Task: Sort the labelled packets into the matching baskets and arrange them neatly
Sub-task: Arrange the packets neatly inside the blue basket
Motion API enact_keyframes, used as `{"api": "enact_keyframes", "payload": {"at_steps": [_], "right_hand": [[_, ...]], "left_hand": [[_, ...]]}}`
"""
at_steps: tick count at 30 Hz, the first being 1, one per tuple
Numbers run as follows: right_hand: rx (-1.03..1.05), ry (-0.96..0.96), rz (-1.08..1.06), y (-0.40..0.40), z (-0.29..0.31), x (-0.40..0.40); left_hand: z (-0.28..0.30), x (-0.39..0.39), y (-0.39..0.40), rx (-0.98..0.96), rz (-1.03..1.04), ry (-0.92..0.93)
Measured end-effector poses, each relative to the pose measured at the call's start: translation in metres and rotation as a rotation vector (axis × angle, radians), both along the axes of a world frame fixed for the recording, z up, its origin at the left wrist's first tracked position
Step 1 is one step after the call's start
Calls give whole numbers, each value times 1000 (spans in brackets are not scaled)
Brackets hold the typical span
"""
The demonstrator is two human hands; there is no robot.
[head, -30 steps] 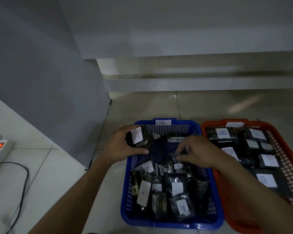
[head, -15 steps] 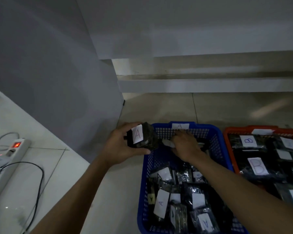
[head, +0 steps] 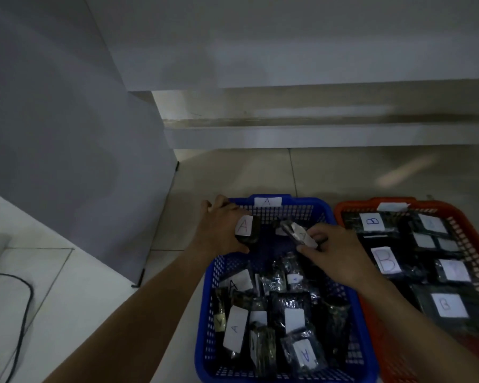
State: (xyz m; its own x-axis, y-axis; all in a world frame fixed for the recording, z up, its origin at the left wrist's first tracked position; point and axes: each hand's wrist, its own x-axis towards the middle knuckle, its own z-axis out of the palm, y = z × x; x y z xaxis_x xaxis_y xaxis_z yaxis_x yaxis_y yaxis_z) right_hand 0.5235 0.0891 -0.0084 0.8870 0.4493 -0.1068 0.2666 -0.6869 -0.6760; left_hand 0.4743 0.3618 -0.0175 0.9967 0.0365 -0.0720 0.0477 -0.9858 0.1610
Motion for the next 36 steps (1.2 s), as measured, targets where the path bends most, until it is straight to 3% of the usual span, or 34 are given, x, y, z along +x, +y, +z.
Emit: {"api": "enact_keyframes", "payload": {"at_steps": [4, 10, 13, 16, 19, 23, 28, 36], "right_hand": [[1, -7, -29, -9, 1, -9], [32, 11, -51, -8, 3, -10], [159, 86, -87, -13, 6, -15], [238, 141, -98, -26, 8, -25], [337, 175, -170, -42, 15, -35], [407, 220, -247, -57, 21, -46], [400, 209, -256, -66, 23, -53], [436, 206, -281, -68, 23, -53]], "left_hand": [[-6, 2, -6, 151, 56, 25], [-2, 0, -18, 209, 155, 32], [-2, -4, -21, 141, 187, 21], [3, -5, -27, -47, 189, -48], [14, 7, -51, -168, 32, -118], [7, 34, -87, 10, -142, -12], [-14, 50, -106, 205, -73, -30], [-19, 48, -99, 93, -74, -89]]}}
